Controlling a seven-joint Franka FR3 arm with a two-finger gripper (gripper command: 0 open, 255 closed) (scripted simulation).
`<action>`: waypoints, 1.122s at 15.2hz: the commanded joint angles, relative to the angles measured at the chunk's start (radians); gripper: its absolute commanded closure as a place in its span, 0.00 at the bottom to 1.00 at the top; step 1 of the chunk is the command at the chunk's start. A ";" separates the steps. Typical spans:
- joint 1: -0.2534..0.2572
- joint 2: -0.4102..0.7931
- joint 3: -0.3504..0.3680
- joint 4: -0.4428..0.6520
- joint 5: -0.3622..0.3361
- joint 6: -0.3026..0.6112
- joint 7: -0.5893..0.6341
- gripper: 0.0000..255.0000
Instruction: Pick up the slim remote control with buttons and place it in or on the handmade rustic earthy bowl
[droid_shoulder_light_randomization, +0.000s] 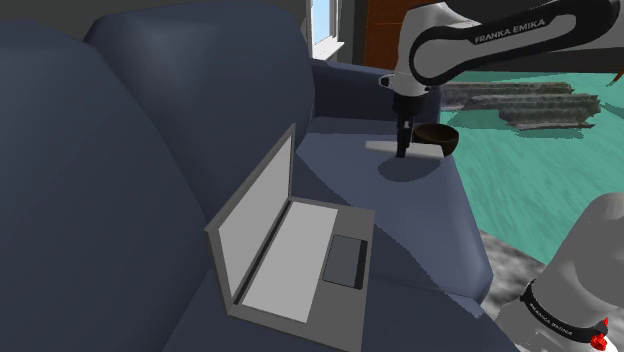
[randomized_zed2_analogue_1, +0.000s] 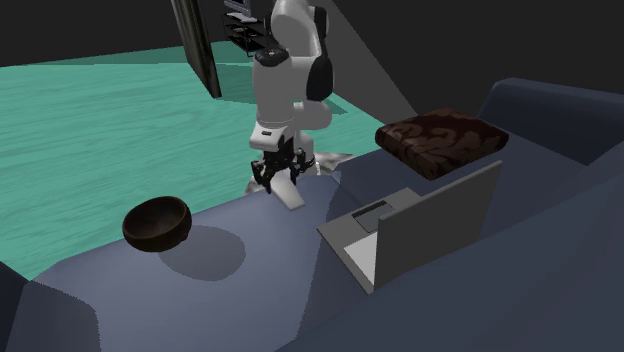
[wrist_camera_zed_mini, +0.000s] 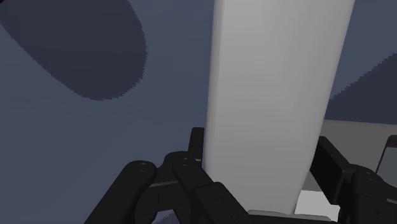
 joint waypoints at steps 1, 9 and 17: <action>-0.018 0.016 -0.032 0.011 -0.010 0.006 -0.046 1.00; -0.092 0.116 -0.162 0.114 -0.032 0.010 -0.242 1.00; -0.162 0.278 -0.280 0.291 -0.001 -0.002 -0.446 1.00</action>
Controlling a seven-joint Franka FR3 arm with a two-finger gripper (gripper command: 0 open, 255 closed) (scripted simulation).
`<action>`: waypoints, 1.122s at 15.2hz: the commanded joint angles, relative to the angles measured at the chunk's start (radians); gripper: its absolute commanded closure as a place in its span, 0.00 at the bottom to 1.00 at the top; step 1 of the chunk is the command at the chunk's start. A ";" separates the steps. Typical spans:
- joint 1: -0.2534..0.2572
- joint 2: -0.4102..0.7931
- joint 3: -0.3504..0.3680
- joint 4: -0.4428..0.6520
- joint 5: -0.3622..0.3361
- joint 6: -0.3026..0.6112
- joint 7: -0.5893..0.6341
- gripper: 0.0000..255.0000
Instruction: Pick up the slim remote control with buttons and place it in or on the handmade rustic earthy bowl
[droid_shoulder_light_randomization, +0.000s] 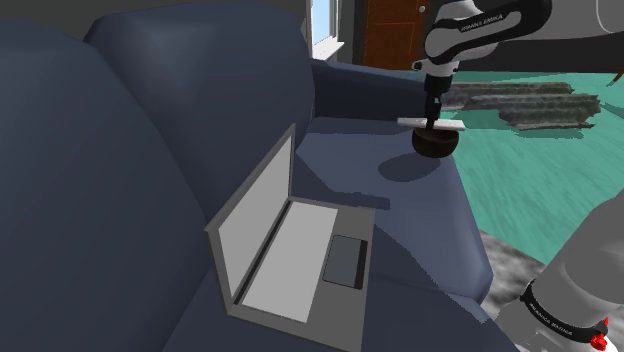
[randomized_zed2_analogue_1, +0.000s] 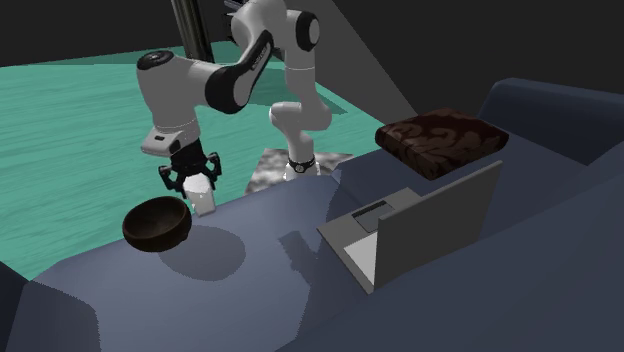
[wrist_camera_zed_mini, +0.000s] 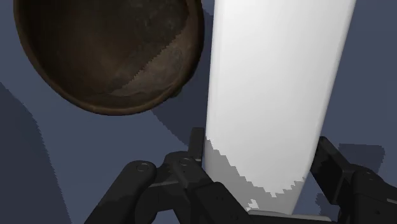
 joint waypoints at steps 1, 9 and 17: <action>-0.018 0.055 -0.027 0.062 0.017 -0.008 -0.054 1.00; -0.123 0.288 -0.107 0.335 0.116 -0.065 -0.258 1.00; -0.137 0.327 -0.107 0.289 0.135 0.016 -0.282 1.00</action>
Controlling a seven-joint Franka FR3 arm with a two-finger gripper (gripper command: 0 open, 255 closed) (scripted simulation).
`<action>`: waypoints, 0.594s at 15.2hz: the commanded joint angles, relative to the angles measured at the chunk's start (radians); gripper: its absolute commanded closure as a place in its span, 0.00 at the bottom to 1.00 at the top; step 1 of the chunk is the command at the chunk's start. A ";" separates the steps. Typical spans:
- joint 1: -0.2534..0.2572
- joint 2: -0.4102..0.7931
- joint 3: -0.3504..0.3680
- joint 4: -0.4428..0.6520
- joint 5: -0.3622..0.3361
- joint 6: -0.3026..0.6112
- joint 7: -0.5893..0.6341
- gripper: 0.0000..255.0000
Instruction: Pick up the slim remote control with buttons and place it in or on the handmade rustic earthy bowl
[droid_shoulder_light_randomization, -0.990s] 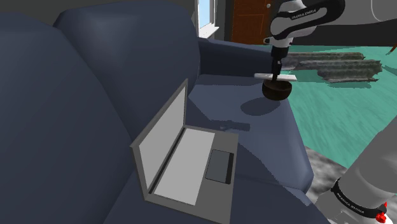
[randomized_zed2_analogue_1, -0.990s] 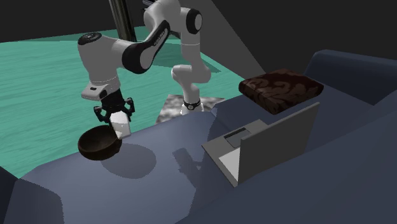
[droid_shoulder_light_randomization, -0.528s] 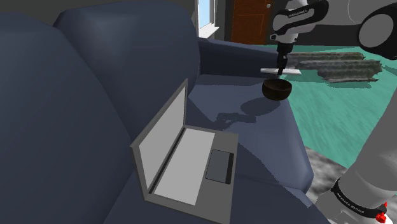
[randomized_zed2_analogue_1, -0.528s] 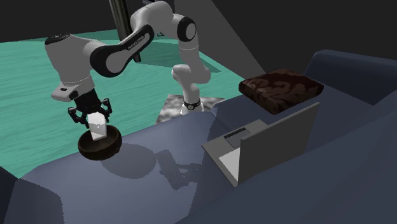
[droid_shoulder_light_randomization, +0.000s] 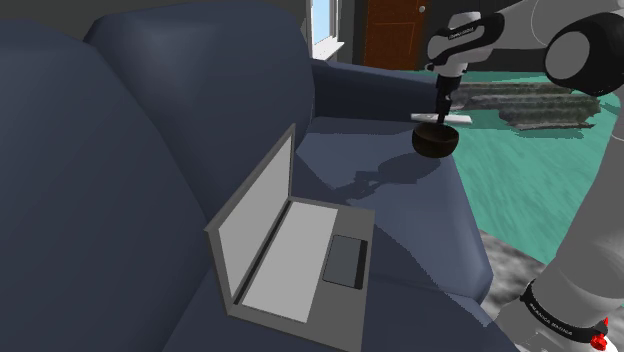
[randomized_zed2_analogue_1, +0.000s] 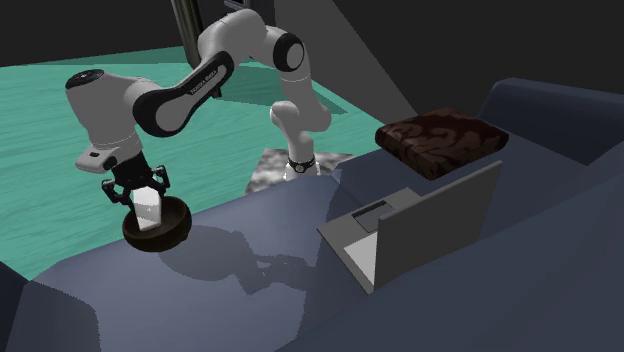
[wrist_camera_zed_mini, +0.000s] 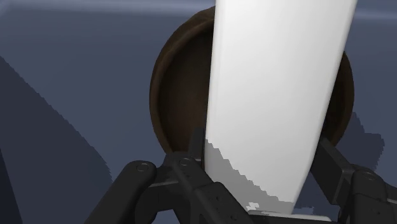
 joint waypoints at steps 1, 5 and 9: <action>-0.001 0.006 0.001 -0.017 0.003 0.023 -0.003 1.00; -0.001 0.018 0.003 -0.056 0.010 0.073 -0.007 1.00; -0.002 0.025 0.004 -0.071 0.013 0.094 -0.009 1.00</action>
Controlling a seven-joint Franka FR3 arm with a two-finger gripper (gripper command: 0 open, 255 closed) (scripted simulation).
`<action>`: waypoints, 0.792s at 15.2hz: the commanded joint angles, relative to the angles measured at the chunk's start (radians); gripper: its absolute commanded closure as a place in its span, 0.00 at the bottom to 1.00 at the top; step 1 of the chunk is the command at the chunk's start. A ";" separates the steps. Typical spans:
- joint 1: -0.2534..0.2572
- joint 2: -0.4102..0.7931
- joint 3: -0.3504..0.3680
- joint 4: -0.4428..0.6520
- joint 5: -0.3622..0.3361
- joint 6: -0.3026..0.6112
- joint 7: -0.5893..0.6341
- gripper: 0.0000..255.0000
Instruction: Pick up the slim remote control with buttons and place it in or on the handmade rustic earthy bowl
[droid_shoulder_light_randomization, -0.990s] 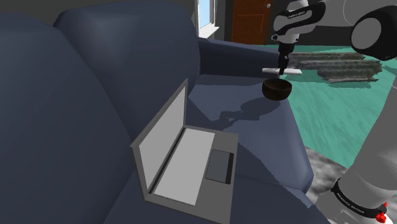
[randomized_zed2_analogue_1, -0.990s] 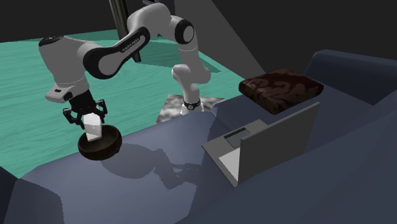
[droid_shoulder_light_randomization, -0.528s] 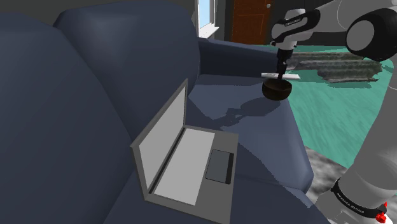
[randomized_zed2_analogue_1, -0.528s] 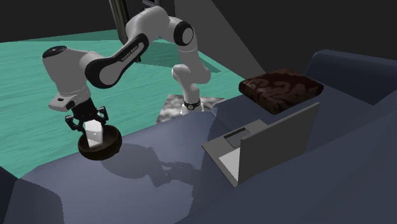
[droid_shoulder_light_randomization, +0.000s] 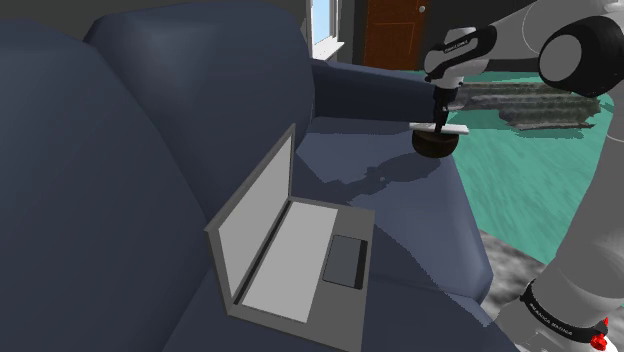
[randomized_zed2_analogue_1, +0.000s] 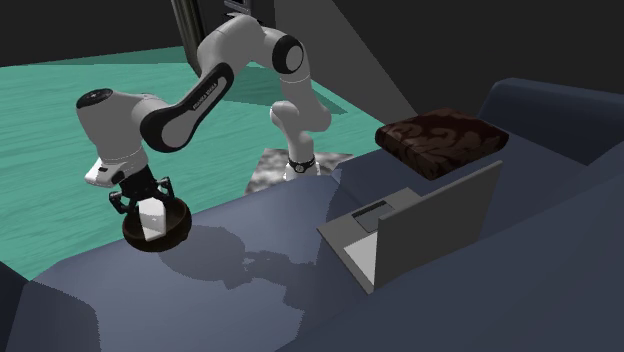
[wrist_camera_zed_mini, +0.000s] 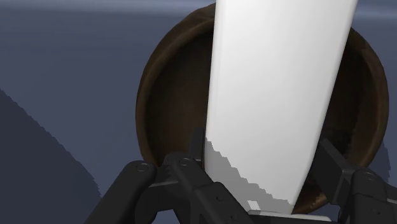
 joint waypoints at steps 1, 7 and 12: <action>0.000 0.000 0.000 -0.001 0.000 0.002 0.000 1.00; 0.000 0.000 0.000 -0.001 0.000 0.002 0.000 0.00; 0.001 -0.009 -0.001 0.021 -0.005 -0.028 0.003 0.00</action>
